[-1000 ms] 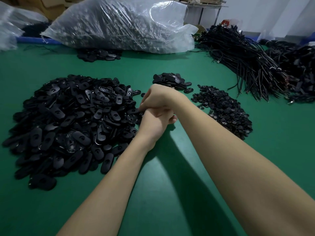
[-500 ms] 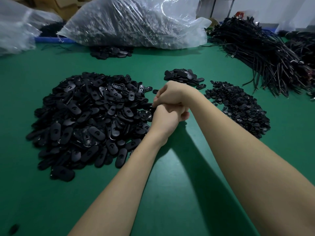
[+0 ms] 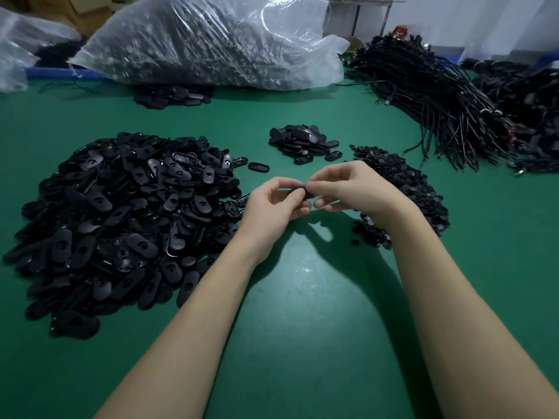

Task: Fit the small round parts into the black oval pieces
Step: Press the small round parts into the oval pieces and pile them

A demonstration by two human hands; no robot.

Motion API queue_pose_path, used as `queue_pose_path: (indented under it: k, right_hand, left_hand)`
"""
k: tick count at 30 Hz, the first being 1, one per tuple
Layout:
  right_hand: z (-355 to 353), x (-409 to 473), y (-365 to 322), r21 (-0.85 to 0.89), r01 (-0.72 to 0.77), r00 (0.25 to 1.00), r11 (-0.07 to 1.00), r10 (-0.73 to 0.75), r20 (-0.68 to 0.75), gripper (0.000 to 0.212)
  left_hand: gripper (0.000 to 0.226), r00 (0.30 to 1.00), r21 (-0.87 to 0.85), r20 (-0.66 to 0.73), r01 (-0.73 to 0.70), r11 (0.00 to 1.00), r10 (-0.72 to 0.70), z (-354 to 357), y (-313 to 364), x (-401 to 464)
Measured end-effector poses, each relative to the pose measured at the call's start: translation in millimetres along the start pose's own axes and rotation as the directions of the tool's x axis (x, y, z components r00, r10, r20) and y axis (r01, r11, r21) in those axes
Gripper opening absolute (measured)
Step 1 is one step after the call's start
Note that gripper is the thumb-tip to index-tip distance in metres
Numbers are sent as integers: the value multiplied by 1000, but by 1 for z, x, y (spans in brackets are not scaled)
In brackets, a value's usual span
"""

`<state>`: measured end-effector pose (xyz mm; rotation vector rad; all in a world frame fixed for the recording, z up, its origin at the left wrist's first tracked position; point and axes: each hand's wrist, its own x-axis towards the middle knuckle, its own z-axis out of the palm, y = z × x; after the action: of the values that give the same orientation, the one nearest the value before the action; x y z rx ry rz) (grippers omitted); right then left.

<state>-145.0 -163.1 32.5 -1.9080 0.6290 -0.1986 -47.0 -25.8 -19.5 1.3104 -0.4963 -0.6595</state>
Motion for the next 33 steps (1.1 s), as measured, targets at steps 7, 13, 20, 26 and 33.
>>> queue_pose_path:
  k: [7, 13, 20, 26, 33]
  right_hand:
    - [-38, -21, 14, -387, -70, 997, 919, 60, -40, 3]
    - [-52, -30, 20, -549, -159, 986, 820, 103, -131, 7]
    - [-41, -27, 26, -573, -200, 976, 795, 112, -185, 7]
    - [-39, -28, 25, -650, -193, 979, 735, 99, -179, 13]
    - [-34, -34, 15, -327, 41, 987, 944, -88, -131, 4]
  left_hand:
    - [16, 1000, -4, -1, -30, 1000, 30, 1, 0, -4]
    - [22, 1000, -52, 8, -7, 999, 8, 2, -1, -4]
    - [33, 999, -32, 37, -17, 999, 18, 1, 0, -4]
    - [33, 999, -56, 49, -18, 998, 21, 0, 0, -5]
    - [32, 997, -80, 73, -7, 997, 13, 1, 3, -8]
